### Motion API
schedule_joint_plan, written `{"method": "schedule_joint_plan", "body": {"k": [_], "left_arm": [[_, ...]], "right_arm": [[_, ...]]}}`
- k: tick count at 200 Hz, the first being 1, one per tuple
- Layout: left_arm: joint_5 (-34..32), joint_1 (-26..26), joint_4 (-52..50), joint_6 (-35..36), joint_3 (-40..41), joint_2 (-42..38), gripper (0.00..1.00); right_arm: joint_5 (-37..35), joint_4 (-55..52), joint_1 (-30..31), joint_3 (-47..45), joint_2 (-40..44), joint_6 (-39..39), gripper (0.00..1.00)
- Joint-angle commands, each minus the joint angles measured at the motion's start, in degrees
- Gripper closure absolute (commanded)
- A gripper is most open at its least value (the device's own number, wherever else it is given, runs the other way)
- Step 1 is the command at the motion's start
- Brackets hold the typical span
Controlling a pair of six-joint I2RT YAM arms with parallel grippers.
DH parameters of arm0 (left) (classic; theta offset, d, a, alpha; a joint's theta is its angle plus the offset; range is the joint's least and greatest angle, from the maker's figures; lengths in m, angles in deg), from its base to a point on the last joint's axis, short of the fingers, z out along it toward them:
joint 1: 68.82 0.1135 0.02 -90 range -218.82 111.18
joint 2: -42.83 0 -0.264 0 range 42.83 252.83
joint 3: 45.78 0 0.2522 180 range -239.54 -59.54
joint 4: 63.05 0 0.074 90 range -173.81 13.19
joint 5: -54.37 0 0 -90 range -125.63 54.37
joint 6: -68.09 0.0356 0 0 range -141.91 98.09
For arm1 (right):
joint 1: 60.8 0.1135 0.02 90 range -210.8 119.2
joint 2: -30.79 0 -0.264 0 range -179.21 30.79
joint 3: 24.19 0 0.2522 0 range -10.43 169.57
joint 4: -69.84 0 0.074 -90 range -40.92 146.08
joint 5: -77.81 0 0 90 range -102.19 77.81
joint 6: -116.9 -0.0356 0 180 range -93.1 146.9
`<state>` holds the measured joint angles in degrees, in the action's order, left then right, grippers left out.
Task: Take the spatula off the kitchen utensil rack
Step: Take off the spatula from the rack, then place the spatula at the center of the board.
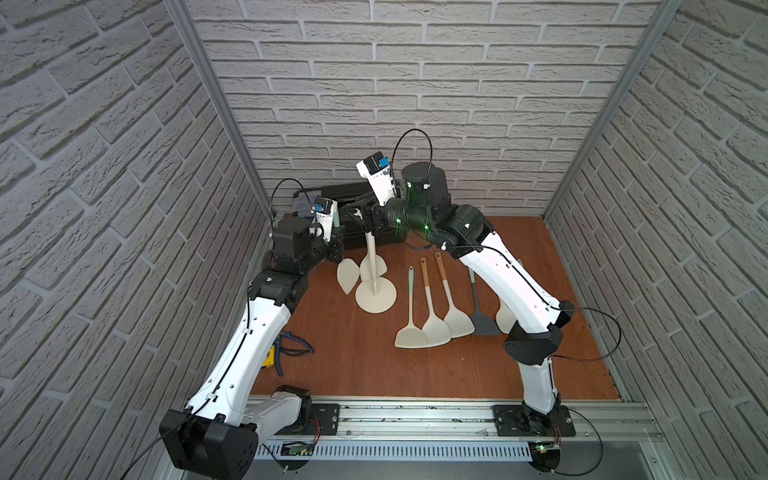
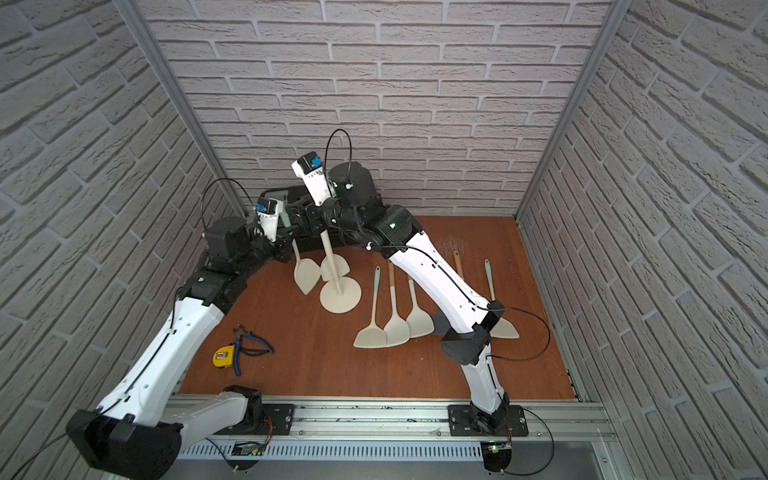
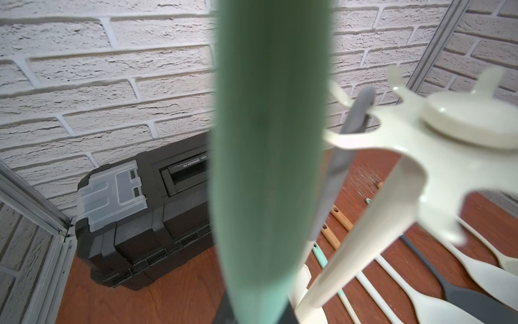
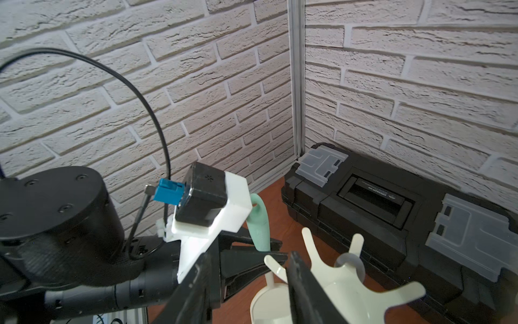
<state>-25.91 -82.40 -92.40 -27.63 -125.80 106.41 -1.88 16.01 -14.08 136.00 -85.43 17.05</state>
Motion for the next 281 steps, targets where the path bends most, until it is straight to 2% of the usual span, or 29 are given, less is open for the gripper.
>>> {"method": "schedule_joint_plan", "body": {"k": [1,18,33,51,76,107,121,137,154,199,212,241,281], "left_arm": [[1.9,0.0,-2.2,-1.0,-2.7,-2.5,1.0],[4.2,0.3,-5.0,-2.1,-3.7,-4.1,1.0],[7.7,0.8,-7.4,-3.4,-3.9,-6.0,1.0],[14.7,1.9,-8.8,-4.5,-2.9,-8.5,1.0],[24.4,3.8,-8.0,-7.4,0.2,-11.7,1.0],[37.6,5.6,1.8,-15.0,5.0,-13.7,1.0],[44.1,5.8,9.2,-21.0,6.2,-12.8,1.0],[48.6,5.6,15.5,-27.0,6.1,-11.2,1.0],[50.4,5.0,18.4,-29.9,5.6,-10.0,1.0],[52.4,2.6,17.6,-30.2,2.9,-8.1,1.0],[52.4,2.4,16.5,-29.8,2.5,-7.9,1.0],[51.8,2.4,13.3,-27.2,2.4,-8.4,1.0],[52.6,2.4,12.0,-26.2,3.1,-8.4,1.0]], "right_arm": [[3.4,0.5,-0.2,0.2,5.2,0.1,0.53],[4.2,-0.1,-0.2,-2.5,8.2,0.3,0.53],[4.4,-0.4,-0.3,-8.4,12.3,0.9,0.53],[3.8,1.5,-0.3,-20.2,19.4,0.9,0.53],[1.6,7.5,-0.3,-41.0,31.0,-0.5,0.53],[0.9,11.2,-0.2,-59.6,40.5,-2.0,0.52],[4.1,13.2,-0.1,-65.9,41.9,-4.2,0.51],[8.1,16.6,1.0,-71.0,41.7,-6.6,0.5],[7.9,17.8,3.6,-73.2,39.9,-6.3,0.48],[9.0,14.3,6.3,-69.7,32.4,-5.4,0.48],[9.8,14.9,6.5,-69.7,31.5,-6.1,0.51],[10.7,18.2,6.5,-71.9,32.6,-8.0,0.52],[5.3,17.8,4.1,-74.9,37.6,-11.7,0.46]]}}
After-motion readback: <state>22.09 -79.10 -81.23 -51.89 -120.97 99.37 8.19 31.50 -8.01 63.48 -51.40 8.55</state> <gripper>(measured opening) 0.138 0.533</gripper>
